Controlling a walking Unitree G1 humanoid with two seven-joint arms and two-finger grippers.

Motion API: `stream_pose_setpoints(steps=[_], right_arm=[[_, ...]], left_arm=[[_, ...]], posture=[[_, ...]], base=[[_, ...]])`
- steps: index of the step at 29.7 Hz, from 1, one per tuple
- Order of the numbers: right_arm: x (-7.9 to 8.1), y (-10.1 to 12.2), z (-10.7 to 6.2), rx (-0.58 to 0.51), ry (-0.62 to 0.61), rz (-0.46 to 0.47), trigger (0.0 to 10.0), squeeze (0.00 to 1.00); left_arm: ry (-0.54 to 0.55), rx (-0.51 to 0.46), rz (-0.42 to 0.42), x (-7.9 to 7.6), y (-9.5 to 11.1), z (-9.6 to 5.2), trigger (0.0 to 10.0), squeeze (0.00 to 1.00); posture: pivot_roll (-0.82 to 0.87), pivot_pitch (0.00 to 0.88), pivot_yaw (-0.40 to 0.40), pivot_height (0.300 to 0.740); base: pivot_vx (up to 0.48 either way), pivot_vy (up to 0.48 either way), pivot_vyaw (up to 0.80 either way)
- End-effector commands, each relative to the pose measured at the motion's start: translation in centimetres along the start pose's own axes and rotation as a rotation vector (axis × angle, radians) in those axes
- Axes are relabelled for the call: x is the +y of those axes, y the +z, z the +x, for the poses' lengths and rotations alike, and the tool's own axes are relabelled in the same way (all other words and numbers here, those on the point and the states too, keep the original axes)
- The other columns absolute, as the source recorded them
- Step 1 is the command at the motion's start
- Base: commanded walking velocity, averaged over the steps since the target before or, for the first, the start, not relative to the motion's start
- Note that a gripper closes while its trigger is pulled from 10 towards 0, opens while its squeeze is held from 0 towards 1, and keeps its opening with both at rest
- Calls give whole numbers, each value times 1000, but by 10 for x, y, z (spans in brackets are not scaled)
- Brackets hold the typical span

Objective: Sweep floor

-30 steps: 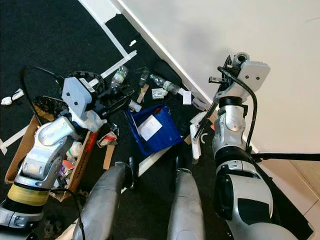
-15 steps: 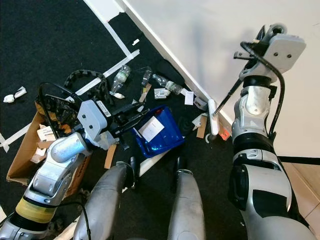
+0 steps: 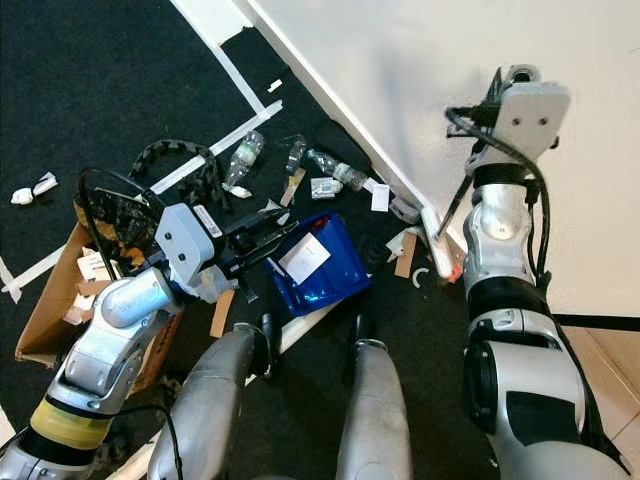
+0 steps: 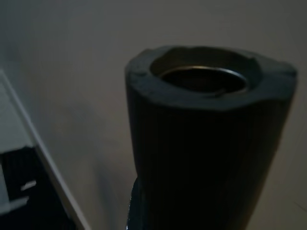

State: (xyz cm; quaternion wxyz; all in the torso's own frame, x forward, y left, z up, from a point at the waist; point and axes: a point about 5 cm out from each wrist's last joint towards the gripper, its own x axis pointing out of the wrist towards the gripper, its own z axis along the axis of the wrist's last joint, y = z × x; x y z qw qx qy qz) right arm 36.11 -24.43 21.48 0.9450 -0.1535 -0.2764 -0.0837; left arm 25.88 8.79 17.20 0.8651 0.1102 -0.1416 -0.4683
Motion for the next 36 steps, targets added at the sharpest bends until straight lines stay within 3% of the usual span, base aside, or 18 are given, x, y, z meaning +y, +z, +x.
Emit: stream_pose_setpoints(steps=[1,2,4,5,6,7,13,16,21,24,25,28,29,34,36], right_arm=[[-6,0,-5,-16,40,-72,10000,0],[-6,0,-5,-16,40,-72,10000,0],[13,-18,-26,44,83,-33,10000,0],[13,-18,-26,44,83,-33,10000,0],[22,-25,-36,71,72,14,10000,0],[28,-29,-42,92,52,58,10000,0],[45,-32,-48,121,-37,197,10000,0],[47,-31,-47,120,-49,221,10000,0],[61,-22,-41,89,-80,383,10000,0],[65,-18,-38,71,-66,427,10000,0],[65,-17,-37,66,-58,432,10000,0],[66,-16,-36,55,-31,423,10000,0],[64,-15,-36,50,-27,418,10000,0],[57,-16,-36,46,-37,405,10000,0],[53,-16,-36,39,-35,402,10000,0]], left_arm=[[-48,45,-31,-12,-9,-3,10000,0],[-48,45,-31,-12,-9,-3,10000,0],[-43,50,-39,-13,-9,-4,10000,0],[-43,50,-39,-13,-9,-4,10000,0],[-43,54,-47,-13,-10,-5,7843,0],[-41,56,-55,-13,-10,-6,0,0],[-52,58,-61,-15,-9,-6,0,0],[-52,59,-60,-14,-9,-6,0,0],[-45,63,-49,-13,-8,-6,0,0],[-43,72,-39,-12,-8,-6,118,0],[-42,82,-32,-12,-9,-6,3529,0],[-35,113,-13,-11,-12,-6,3529,0],[-32,134,-3,-10,-15,-6,10000,0],[15,198,41,-3,-24,-6,10000,0],[83,249,93,6,-31,-6,10000,0]], posture=[[295,477,23,740],[295,477,23,740],[311,487,34,740],[311,487,34,740],[313,490,37,740],[316,490,39,740],[337,491,46,740],[340,492,47,740],[338,489,45,740],[329,488,42,740],[329,488,42,740],[322,488,41,740],[319,487,40,740],[309,486,39,740],[294,488,38,740]], base=[[0,0,0],[0,0,0],[0,0,0],[0,0,0],[0,0,0],[0,0,0],[0,0,0],[0,0,0],[0,0,0],[0,0,0],[0,0,0],[0,0,0],[0,0,0],[0,0,0],[0,0,0]])
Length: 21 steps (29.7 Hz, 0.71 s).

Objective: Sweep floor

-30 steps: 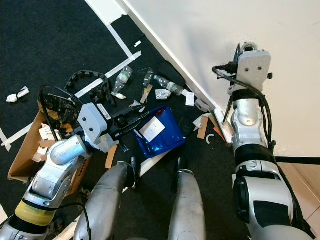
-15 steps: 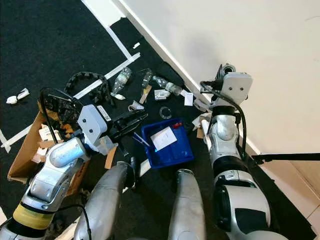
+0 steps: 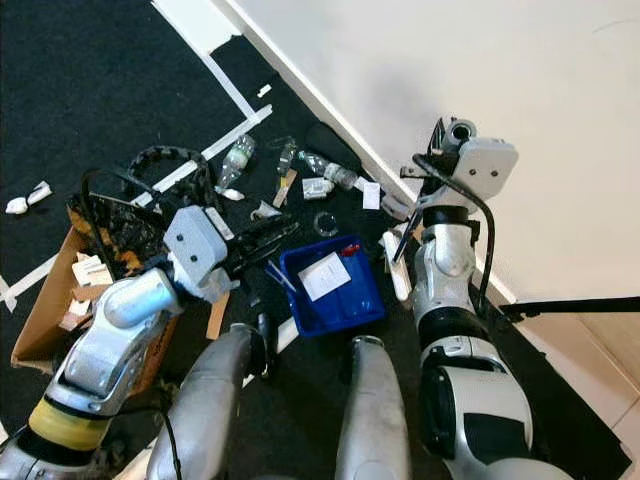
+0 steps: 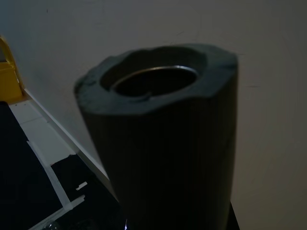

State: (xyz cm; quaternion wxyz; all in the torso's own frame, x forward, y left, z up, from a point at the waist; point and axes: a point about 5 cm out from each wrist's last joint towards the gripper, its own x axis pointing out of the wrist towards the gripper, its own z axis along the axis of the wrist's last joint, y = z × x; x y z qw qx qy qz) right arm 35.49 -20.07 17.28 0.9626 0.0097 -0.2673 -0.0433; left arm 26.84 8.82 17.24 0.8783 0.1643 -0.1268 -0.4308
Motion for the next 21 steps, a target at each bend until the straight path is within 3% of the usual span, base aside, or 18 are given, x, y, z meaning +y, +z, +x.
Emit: stream_pose_setpoints(steps=[1,8,13,16,18,21], right_arm=[[2,-1,-5,-10,-19,67,10000,0],[0,1,-4,-15,8,83,10000,0],[8,-1,-4,3,60,138,10000,0],[21,-2,-6,18,134,196,10000,0],[32,-3,-9,31,190,287,10000,0],[37,-1,-10,30,210,349,10000,0]], left_arm=[[48,181,33,0,-32,-8,10000,0],[134,202,76,12,-34,-5,10000,0],[128,191,74,11,-34,-1,10000,0],[109,181,78,7,-33,1,10000,0],[86,174,77,2,-33,3,10000,0],[74,171,74,-1,-34,5,10000,0]], posture=[[285,491,36,740],[265,494,27,740],[258,491,23,740],[255,488,21,740],[252,484,20,740],[248,481,22,740]], base=[[0,0,0],[0,0,0],[0,0,0],[0,0,0],[0,0,0],[0,0,0]])
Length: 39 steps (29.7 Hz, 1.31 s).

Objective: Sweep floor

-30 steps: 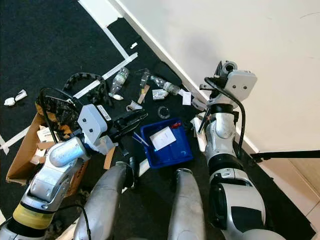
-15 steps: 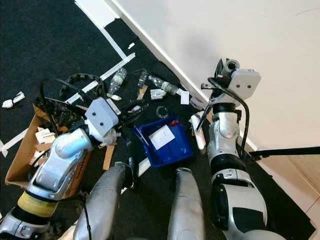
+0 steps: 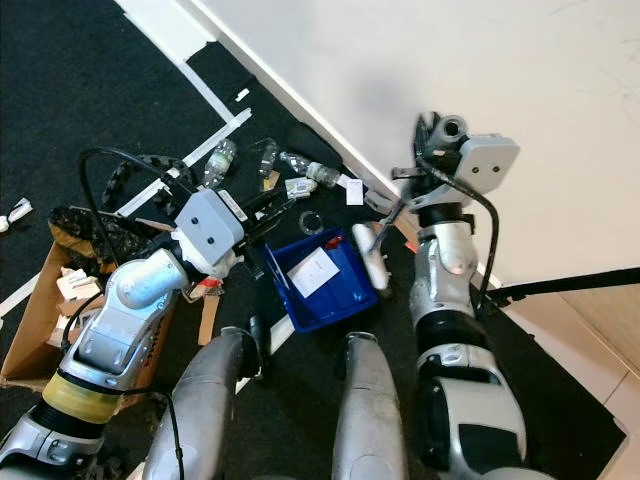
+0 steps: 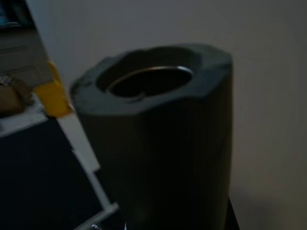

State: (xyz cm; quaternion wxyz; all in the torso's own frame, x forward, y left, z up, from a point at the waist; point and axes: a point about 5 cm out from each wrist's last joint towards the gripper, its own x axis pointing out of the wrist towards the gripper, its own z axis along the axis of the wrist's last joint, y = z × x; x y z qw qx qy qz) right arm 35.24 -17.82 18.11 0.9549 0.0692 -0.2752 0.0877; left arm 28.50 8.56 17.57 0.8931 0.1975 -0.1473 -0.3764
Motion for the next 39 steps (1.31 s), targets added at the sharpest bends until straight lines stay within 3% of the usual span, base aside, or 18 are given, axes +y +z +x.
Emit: stream_pose_setpoints(steps=[1,3,11,15,20,26,28,33,39], right_arm=[[14,-12,-7,22,-13,166,10000,0],[16,-7,-7,3,19,213,10000,0],[0,11,0,-44,29,84,10000,0],[-19,41,11,-125,11,-59,10000,0],[-36,71,21,-216,-27,-172,10000,0],[-44,81,26,-256,-86,-111,10000,0],[-44,82,27,-254,-81,-128,10000,0],[-45,73,23,-145,1,-315,10000,0],[-49,64,17,-84,0,-394,10000,0]], left_arm=[[-39,155,-2,-15,-30,-8,10000,0],[-56,151,-3,-20,-31,-6,10000,0],[-70,145,-5,-25,-31,-3,10000,0],[-81,140,-6,-29,-31,-2,10000,0],[-92,139,-5,-32,-32,-2,10000,0],[-97,137,-5,-34,-32,0,10000,0],[-98,137,-5,-34,-32,0,10000,0],[-101,136,-6,-35,-32,0,10000,0],[-102,139,-6,-35,-32,-2,10000,0]], posture=[[248,481,22,740],[244,478,23,740],[234,476,23,740],[233,476,23,740],[232,472,23,740],[230,468,22,740],[229,468,22,740],[231,469,22,740],[234,472,22,740]], base=[[0,0,0],[0,0,0],[0,0,0],[0,0,0],[0,0,0],[0,0,0],[0,0,0],[0,0,0],[0,0,0]])
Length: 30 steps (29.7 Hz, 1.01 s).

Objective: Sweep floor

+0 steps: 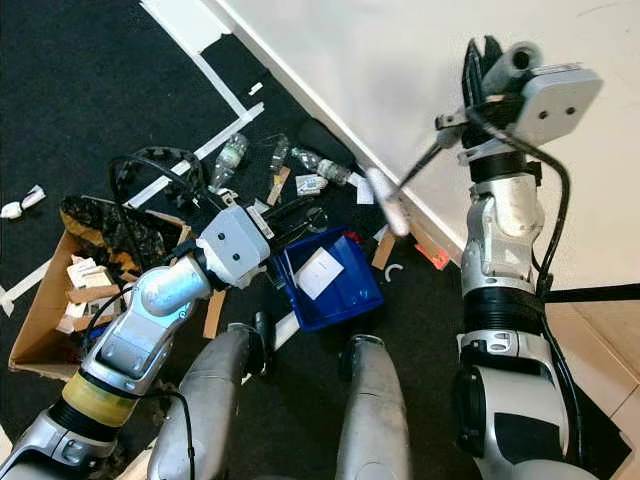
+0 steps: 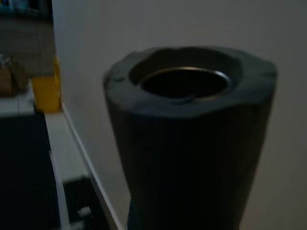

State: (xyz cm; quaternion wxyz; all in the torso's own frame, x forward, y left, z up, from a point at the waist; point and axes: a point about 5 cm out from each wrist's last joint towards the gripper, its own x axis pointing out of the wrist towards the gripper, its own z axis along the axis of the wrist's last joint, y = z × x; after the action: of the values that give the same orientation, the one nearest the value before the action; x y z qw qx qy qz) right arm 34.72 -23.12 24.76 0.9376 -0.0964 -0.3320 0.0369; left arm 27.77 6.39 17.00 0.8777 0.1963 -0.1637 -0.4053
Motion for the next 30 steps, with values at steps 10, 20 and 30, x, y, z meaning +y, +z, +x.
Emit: stream_pose_setpoints(steps=[10,20,30], right_arm=[[7,-31,-28,196,40,-124,10000,0],[34,-52,-44,302,21,-64,10000,0],[30,-45,-36,246,-161,56,10000,0]], left_arm=[[-50,184,-21,-16,-34,-13,10000,0],[-53,186,-18,-15,-33,-14,10000,0],[-57,184,-18,-15,-32,-15,10000,0]], posture=[[242,475,19,740],[256,471,20,740],[256,471,26,740]], base=[[0,0,0],[0,0,0],[0,0,0]])
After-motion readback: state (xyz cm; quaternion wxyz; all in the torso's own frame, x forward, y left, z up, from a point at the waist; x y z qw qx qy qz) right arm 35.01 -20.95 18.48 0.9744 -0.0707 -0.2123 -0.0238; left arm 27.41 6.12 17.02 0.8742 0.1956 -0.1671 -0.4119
